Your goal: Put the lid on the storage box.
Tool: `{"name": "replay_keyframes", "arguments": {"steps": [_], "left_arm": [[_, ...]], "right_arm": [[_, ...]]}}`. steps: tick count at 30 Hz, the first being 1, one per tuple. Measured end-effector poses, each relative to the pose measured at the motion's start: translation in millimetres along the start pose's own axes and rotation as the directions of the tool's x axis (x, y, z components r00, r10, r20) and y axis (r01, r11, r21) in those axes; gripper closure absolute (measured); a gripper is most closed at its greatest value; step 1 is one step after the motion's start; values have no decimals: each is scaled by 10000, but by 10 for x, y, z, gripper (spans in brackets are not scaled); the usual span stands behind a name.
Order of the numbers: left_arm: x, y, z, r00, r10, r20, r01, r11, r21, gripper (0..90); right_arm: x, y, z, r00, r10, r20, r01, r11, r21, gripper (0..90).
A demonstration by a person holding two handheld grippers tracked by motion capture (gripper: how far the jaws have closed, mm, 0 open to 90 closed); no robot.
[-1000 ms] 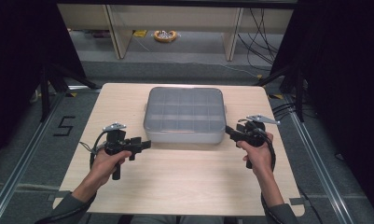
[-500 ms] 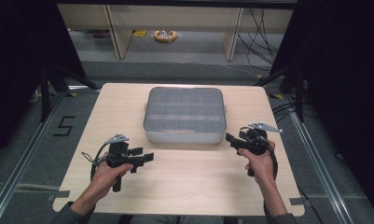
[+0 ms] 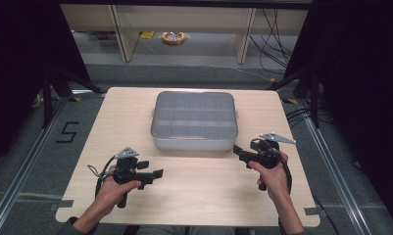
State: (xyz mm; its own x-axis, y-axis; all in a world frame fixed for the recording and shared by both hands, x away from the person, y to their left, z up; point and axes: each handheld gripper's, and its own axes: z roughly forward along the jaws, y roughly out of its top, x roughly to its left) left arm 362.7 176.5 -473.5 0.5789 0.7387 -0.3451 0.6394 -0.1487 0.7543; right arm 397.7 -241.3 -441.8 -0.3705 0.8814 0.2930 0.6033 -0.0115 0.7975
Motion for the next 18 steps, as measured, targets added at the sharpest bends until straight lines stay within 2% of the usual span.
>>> {"name": "replay_keyframes", "arguments": {"steps": [4, 5, 6, 7, 8, 9, 10, 12, 14, 15, 16, 18], "left_arm": [[-42, -33, -5, 10000, 69, 61, -69, 10000, -7, 238], [-54, -46, -12, 9998, 172, 55, -172, 9999, 6, 237], [-64, -53, -16, 9998, 181, 47, -182, 9998, 45, 236], [-70, -63, -18, 9996, 264, 38, -265, 9996, 50, 236], [-79, -72, -17, 9997, 246, 70, -247, 9997, 64, 237], [-80, -81, -17, 9995, 292, 107, -293, 9995, 88, 235], [-86, -89, -17, 9995, 286, 122, -287, 9995, 107, 234], [-97, -104, -17, 9994, 321, 97, -322, 9994, 86, 233], [-108, -119, -21, 9995, 304, 108, -305, 9995, 119, 232], [-111, -128, -21, 9994, 325, 95, -326, 9994, 104, 231], [-111, -136, -20, 9993, 341, 154, -343, 9993, 140, 231], [-121, -153, -21, 9995, 303, 131, -306, 9994, 184, 230]], "right_arm": [[10, -31, -1, 9998, -197, -60, 197, 9998, 92, 228], [33, -58, 13, 9999, -145, -7, 145, 9999, 34, 219], [73, -68, -12, 9996, 269, -72, -267, 9993, 265, 217], [42, -75, 3, 9997, -218, -123, 219, 9997, 91, 214], [81, -85, -15, 9999, 130, -87, -127, 9994, 319, 214], [91, -97, -18, 9996, 188, -217, -182, 9995, 270, 214], [62, -104, -8, 9995, -248, -215, 252, 9995, 184, 214], [78, -123, -25, 9995, -279, -167, 285, 9988, 394, 213], [85, -148, -17, 9992, -307, -261, 313, 9993, 219, 212], [123, -160, -37, 9997, 106, -219, -95, 9988, 481, 212], [91, -171, -19, 9990, -311, -306, 319, 9992, 254, 212], [100, -195, -29, 9992, -310, -234, 319, 9987, 395, 212]]}}
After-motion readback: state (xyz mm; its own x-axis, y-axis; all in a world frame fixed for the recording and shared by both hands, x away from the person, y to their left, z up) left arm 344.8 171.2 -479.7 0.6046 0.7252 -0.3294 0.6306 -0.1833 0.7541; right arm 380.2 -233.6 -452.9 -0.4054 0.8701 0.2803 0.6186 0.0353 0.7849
